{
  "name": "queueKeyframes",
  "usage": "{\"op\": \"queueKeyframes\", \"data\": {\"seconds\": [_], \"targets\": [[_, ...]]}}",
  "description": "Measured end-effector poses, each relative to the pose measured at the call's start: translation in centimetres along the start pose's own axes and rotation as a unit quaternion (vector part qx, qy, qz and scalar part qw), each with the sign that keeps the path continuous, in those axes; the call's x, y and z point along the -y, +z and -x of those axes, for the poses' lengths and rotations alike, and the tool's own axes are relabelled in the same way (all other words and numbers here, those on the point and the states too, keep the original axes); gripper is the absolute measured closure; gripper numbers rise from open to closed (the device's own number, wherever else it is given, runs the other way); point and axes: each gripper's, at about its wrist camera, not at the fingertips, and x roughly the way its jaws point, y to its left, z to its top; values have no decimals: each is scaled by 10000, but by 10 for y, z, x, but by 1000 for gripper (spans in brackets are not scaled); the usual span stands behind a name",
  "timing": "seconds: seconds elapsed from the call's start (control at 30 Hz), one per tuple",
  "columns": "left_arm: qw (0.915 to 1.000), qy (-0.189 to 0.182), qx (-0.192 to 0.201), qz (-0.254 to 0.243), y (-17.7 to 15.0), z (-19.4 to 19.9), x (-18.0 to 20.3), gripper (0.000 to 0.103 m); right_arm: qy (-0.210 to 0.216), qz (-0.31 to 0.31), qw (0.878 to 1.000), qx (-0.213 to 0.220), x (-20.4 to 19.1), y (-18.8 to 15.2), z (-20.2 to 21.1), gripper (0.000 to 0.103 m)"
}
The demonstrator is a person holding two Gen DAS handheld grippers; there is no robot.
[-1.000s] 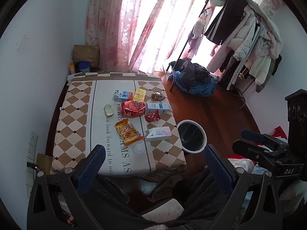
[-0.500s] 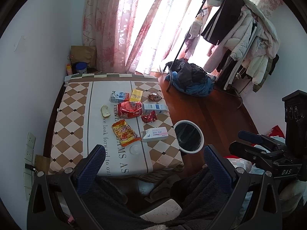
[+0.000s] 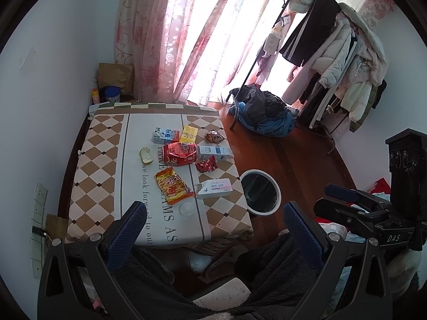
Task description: Collect trash
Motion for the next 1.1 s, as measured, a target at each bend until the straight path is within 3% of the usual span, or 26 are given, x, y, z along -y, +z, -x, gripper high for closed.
{"op": "queueKeyframes", "data": {"seconds": [1.1], "targets": [[9999, -59, 47, 68, -7, 1, -8, 0, 153, 57, 9999, -29, -3, 0, -8, 0]]}}
